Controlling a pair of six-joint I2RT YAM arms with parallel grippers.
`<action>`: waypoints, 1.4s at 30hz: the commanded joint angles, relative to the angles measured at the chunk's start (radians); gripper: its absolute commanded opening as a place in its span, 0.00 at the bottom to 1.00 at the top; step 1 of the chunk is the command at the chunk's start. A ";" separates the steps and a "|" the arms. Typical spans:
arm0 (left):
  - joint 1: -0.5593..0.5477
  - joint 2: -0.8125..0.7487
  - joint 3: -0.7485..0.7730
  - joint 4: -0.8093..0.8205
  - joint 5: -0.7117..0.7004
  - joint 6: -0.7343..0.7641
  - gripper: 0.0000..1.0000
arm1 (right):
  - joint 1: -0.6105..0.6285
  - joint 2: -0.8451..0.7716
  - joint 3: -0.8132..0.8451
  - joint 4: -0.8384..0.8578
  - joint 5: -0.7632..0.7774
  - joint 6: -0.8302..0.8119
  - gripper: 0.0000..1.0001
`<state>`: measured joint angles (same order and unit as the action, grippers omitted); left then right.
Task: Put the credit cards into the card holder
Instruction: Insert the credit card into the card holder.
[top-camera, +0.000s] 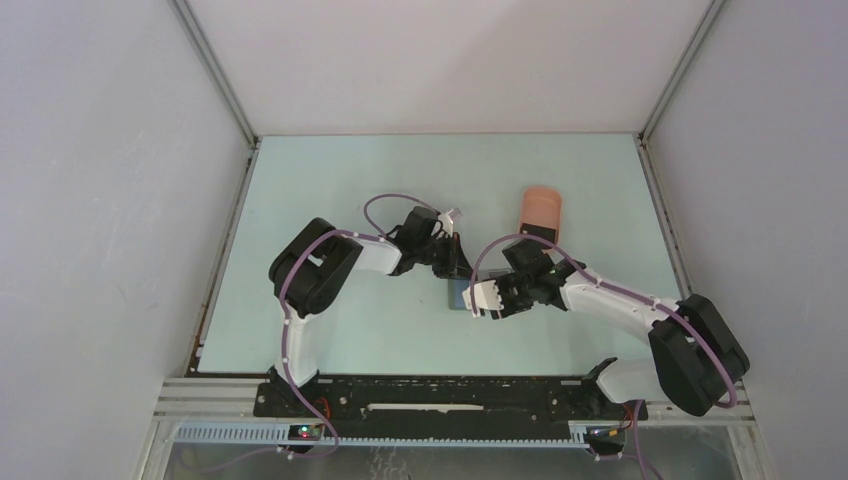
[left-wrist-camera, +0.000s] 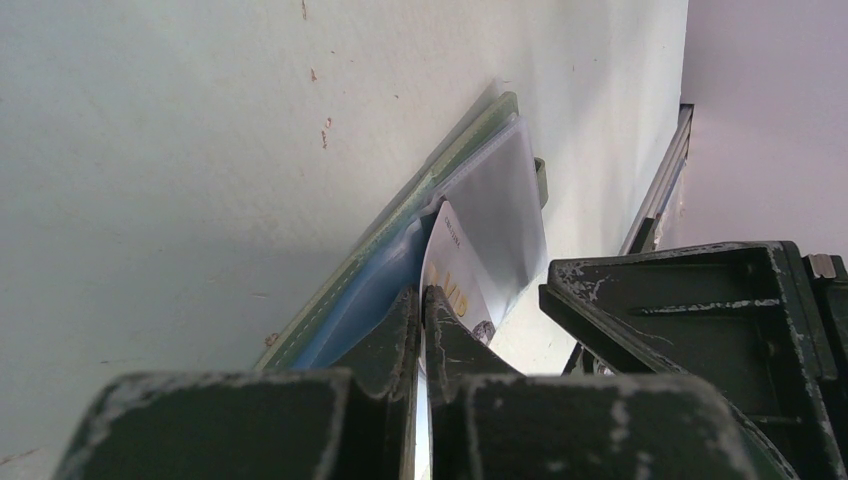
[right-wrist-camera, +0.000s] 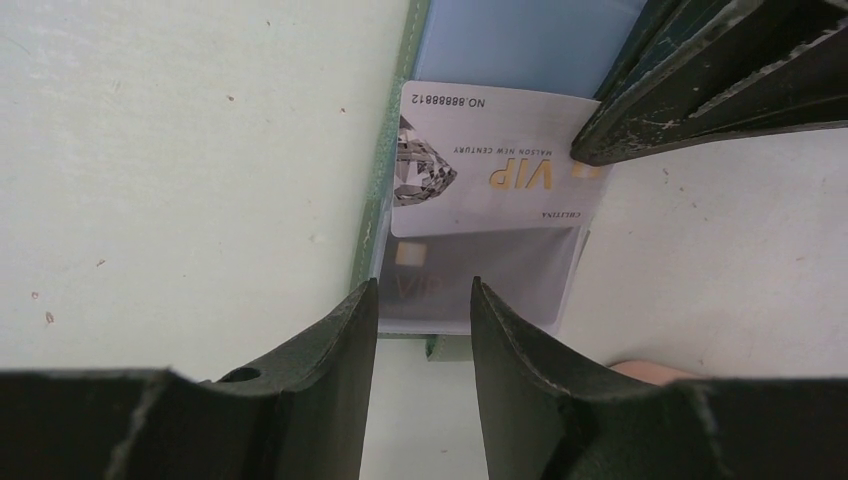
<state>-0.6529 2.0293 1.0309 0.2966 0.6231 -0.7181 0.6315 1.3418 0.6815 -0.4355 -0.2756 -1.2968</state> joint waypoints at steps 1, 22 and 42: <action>-0.008 0.028 0.004 -0.043 -0.028 0.025 0.06 | 0.010 -0.049 0.026 0.024 -0.041 0.024 0.48; -0.012 0.048 0.026 -0.047 -0.011 0.029 0.06 | 0.061 -0.057 0.087 0.106 -0.140 0.079 0.40; -0.021 0.043 0.044 -0.077 -0.013 0.046 0.06 | 0.112 -0.078 0.092 0.102 -0.183 0.032 0.37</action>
<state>-0.6556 2.0480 1.0496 0.2943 0.6415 -0.7155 0.7311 1.2827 0.7502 -0.3576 -0.4618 -1.2758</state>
